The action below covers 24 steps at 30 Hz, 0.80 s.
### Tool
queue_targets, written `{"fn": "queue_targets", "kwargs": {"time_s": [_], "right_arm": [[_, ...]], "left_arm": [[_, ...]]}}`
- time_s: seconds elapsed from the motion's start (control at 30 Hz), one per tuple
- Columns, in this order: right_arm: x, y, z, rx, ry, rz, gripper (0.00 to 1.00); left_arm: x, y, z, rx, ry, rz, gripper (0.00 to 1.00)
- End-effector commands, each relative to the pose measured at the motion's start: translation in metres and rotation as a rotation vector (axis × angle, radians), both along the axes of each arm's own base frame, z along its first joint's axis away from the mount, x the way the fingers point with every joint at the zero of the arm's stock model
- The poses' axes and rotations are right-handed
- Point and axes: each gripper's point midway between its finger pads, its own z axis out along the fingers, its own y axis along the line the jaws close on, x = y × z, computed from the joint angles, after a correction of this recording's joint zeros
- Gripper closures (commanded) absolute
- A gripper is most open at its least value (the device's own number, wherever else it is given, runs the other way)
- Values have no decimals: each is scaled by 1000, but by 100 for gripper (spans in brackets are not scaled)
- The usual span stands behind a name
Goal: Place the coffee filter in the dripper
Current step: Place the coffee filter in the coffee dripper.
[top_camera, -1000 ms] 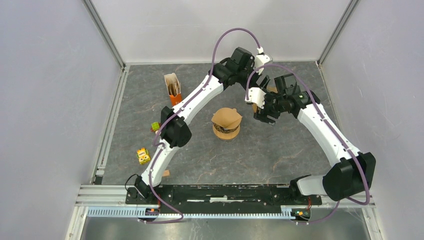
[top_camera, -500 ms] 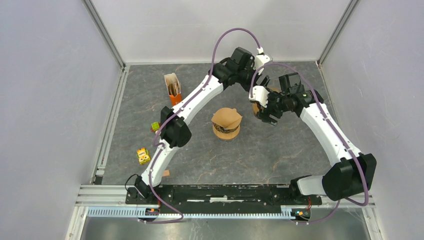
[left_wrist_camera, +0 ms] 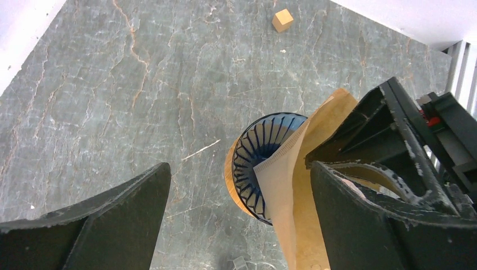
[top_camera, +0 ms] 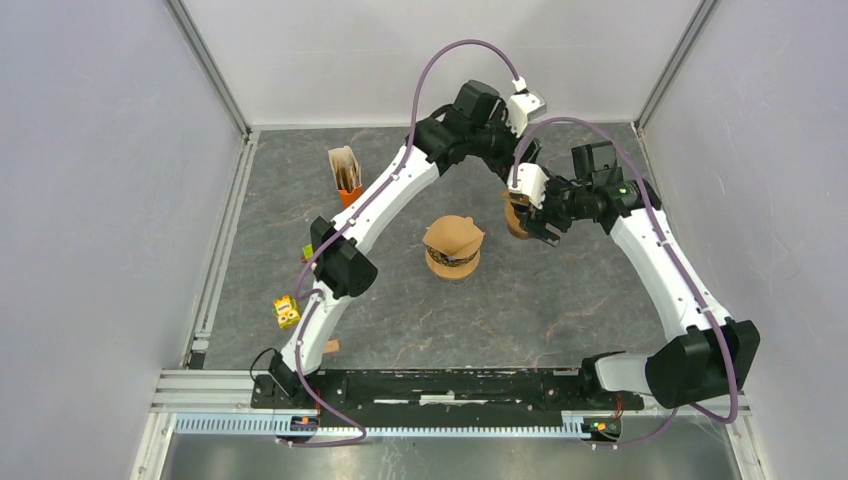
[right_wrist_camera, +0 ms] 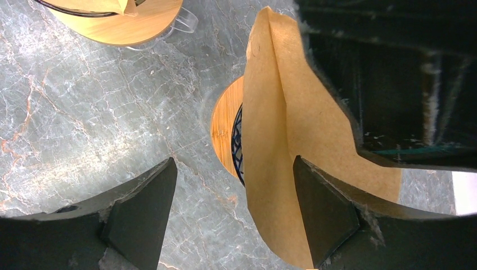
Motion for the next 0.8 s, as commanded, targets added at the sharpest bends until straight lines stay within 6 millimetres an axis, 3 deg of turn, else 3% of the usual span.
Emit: {"fn": "queue_targets", "kwargs": {"time_s": [0.0,0.27,0.77], "right_arm": [[5,4,30,49,-80,2,17],[15,9,44,62,-104,11,14],[27,17,3,2,-18,28,9]], "left_arm": [[-11,4,57,-104,-40,-6,0],[7,29,83,-144,-51,91,0],[27,102,102,-133,-48,225,0]]}}
